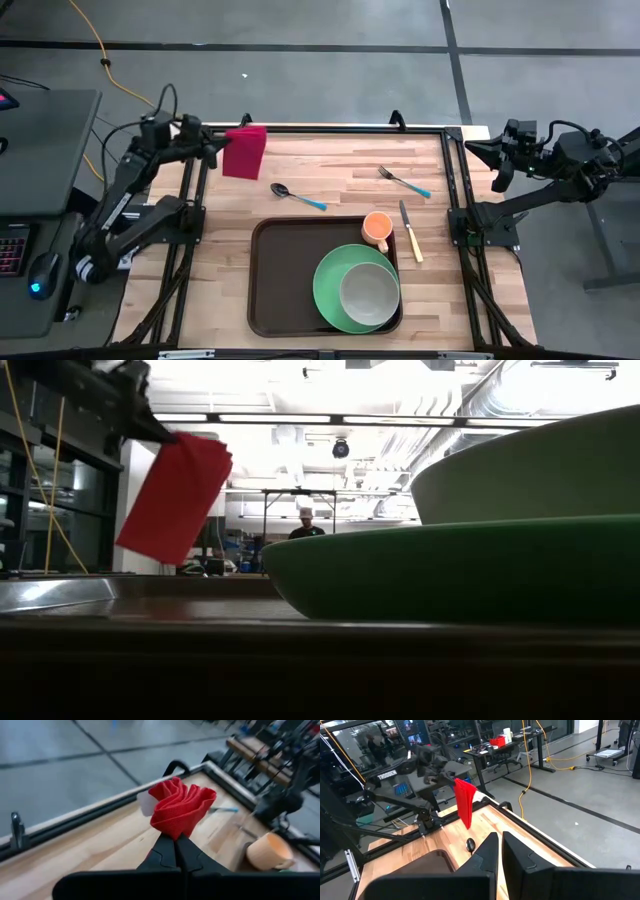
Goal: Set up tray
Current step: Put the red napkin to the left of the green plate on the brown serving tray
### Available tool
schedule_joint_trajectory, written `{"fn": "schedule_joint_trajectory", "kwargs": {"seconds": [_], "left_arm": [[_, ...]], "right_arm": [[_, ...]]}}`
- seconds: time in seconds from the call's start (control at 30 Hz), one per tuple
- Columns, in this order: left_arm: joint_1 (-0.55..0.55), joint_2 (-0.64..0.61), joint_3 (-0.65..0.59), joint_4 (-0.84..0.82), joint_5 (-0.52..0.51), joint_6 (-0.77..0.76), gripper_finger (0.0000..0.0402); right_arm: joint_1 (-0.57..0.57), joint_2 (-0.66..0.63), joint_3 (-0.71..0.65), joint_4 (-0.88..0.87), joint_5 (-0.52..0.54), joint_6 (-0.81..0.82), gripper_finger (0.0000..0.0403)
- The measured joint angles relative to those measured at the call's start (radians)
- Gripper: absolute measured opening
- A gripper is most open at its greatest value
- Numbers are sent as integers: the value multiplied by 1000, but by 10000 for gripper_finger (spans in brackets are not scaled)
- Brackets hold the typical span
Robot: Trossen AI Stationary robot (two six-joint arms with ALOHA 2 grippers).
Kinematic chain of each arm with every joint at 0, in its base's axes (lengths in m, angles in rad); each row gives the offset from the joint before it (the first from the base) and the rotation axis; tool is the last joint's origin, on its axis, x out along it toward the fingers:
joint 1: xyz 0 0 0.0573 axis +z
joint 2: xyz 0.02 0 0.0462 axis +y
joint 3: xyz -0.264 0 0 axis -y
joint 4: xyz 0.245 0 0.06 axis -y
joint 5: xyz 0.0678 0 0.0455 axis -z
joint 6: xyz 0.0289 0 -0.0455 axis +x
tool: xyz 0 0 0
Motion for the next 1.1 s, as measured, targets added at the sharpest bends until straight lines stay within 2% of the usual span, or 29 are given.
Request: {"fn": "schedule_joint_trajectory", "kwargs": {"seconds": [0.27,0.6,0.8,1.1], "left_arm": [[0,-176,0,25,44,-124,12],[0,-362,2,32,45,-303,12],[0,-421,2,41,43,-344,12],[1,-427,2,96,126,-415,12]], "right_arm": [[0,0,0,0,3,0,0],[0,0,0,0,30,6,0],[0,0,0,0,55,11,0],[0,0,0,0,93,32,0]]}}
